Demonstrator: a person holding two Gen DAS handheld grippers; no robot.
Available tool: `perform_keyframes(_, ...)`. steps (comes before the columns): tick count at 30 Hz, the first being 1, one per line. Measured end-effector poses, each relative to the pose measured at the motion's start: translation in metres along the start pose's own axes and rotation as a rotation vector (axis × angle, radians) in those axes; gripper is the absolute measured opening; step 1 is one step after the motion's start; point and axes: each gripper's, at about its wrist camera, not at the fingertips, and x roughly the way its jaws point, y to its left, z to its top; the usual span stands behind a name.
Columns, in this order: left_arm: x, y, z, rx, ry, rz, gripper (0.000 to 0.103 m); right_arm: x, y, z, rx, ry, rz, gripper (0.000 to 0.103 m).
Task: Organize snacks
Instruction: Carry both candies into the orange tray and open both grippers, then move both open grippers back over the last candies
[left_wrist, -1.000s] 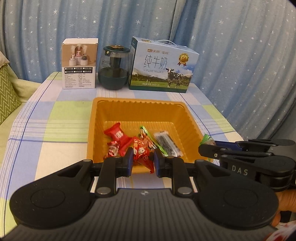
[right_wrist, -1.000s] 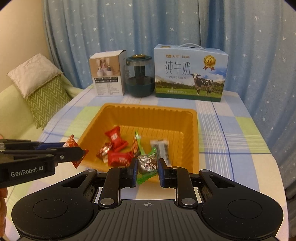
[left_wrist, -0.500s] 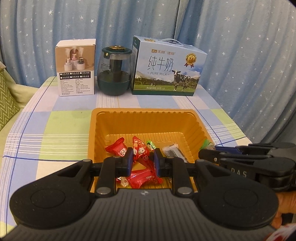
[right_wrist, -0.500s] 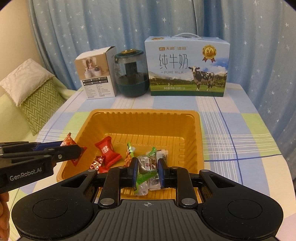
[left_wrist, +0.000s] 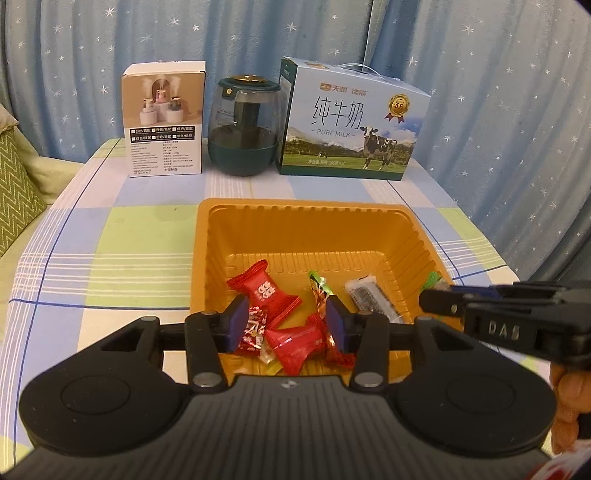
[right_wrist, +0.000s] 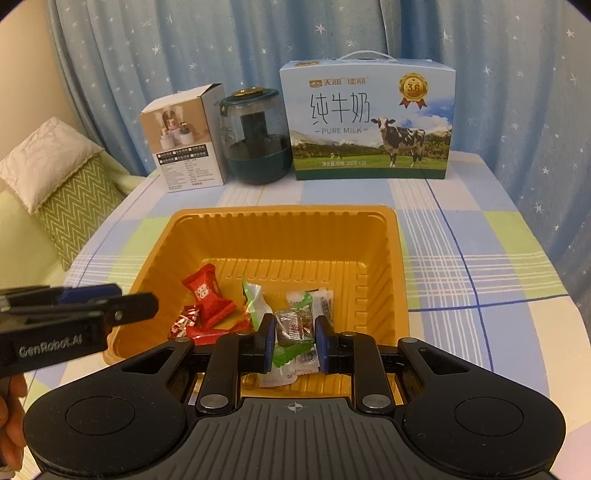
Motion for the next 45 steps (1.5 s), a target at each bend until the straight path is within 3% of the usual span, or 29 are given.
perform_keyframes(13, -0.007, 0.0, -0.01, -0.016, 0.0, 0.0, 0.047, -0.004, 0.002, 0.011, 0.005, -0.062, 0.03, 0.024)
perform_keyframes(14, -0.008, 0.0, -0.011, -0.016, -0.001, 0.005, 0.048, -0.005, 0.003, 0.012, -0.01, -0.087, 0.049, 0.029)
perform_keyframes(15, -0.008, 0.0, -0.012, -0.013, -0.002, 0.012, 0.051, -0.006, 0.005, 0.012, -0.026, -0.1, 0.044, 0.053)
perform_keyframes(16, -0.009, 0.0, -0.014, -0.011, -0.003, 0.018, 0.052, -0.007, 0.006, 0.012, -0.027, -0.108, 0.041, 0.07)
perform_keyframes(24, -0.023, 0.001, -0.03, -0.03, -0.003, 0.017, 0.056, -0.018, -0.009, 0.002, 0.054, -0.099, 0.008, 0.07)
perform_keyframes(32, -0.046, -0.01, -0.052, -0.031, 0.018, 0.007, 0.058, -0.04, -0.017, -0.042, 0.114, -0.027, -0.017, 0.07)
perform_keyframes(38, -0.068, -0.021, -0.07, -0.036, 0.016, 0.024, 0.067, -0.067, -0.017, -0.079, 0.174, 0.005, -0.032, 0.07)
perform_keyframes(45, -0.097, -0.031, -0.091, -0.029, -0.001, 0.042, 0.078, -0.101, -0.009, -0.105, 0.148, -0.012, -0.053, 0.07)
